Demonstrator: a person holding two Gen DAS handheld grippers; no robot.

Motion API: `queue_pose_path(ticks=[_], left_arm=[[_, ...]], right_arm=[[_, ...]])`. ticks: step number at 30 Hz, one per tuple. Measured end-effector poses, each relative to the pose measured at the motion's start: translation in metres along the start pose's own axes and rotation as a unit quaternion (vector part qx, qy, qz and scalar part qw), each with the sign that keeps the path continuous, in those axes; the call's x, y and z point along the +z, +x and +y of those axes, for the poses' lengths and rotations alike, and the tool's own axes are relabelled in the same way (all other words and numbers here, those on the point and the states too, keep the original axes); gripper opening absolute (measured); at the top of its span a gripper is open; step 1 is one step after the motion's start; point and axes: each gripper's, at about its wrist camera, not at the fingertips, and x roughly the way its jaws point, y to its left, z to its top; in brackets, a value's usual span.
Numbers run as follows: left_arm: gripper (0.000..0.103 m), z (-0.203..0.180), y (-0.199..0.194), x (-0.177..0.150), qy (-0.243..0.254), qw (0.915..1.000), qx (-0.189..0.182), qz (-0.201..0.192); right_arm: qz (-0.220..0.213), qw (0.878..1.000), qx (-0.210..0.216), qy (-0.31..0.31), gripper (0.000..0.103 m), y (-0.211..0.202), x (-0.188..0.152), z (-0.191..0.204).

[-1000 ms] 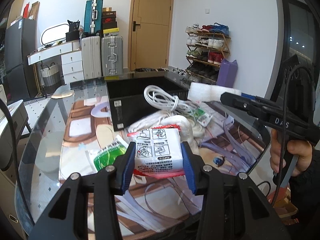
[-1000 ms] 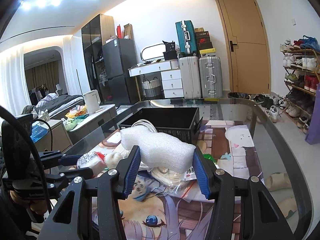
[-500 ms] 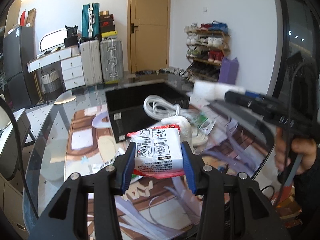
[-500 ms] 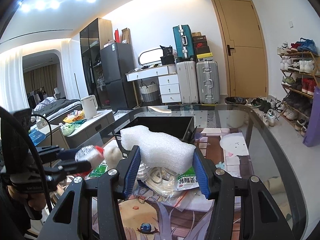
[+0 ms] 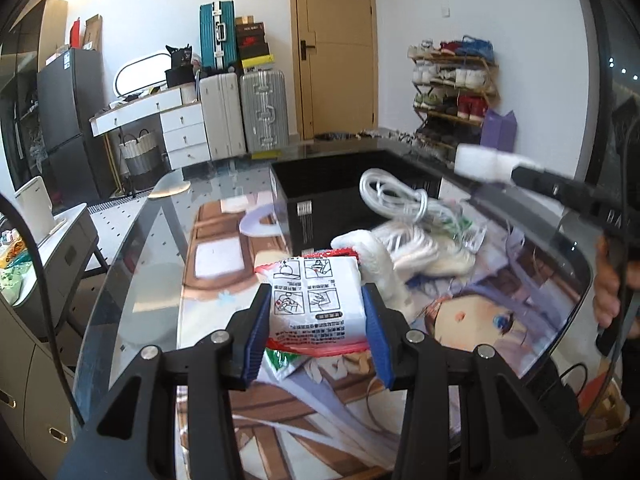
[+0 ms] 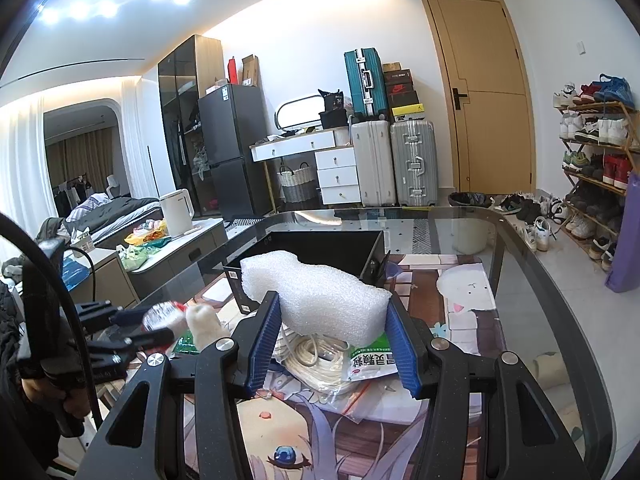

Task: Organize soft objects
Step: 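Carry the foam with the right tool while the left carries the tissue pack over the box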

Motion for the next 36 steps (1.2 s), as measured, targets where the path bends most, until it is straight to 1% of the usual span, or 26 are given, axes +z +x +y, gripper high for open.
queue_pose_path(ticks=[4, 7, 11, 19, 25, 36], left_arm=[[0.043, -0.002, -0.006, 0.015, -0.011, 0.9993, -0.029, -0.019], [0.043, -0.008, -0.009, 0.026, -0.002, 0.9988, -0.038, -0.030], [0.043, -0.015, -0.006, 0.038, 0.007, 0.9984, -0.044, -0.034], [0.043, -0.013, 0.011, 0.057, 0.006, 0.9984, -0.043, -0.035], [0.043, -0.008, 0.027, 0.069, -0.001, 0.9988, -0.038, -0.031], [0.043, 0.004, 0.059, 0.093, -0.011, 0.9993, -0.024, -0.026]], right_arm=[[0.002, 1.000, 0.001, 0.000, 0.052, 0.002, 0.001, 0.000], [0.002, 1.000, 0.001, 0.002, 0.052, 0.003, 0.003, -0.001], [0.002, 1.000, -0.001, 0.003, 0.052, 0.005, 0.005, -0.002], [0.009, 1.000, -0.003, 0.000, 0.052, 0.013, 0.010, -0.006], [0.021, 1.000, -0.006, -0.003, 0.052, 0.028, 0.019, -0.012], [0.048, 0.999, -0.008, -0.024, 0.052, 0.065, 0.040, -0.006]])
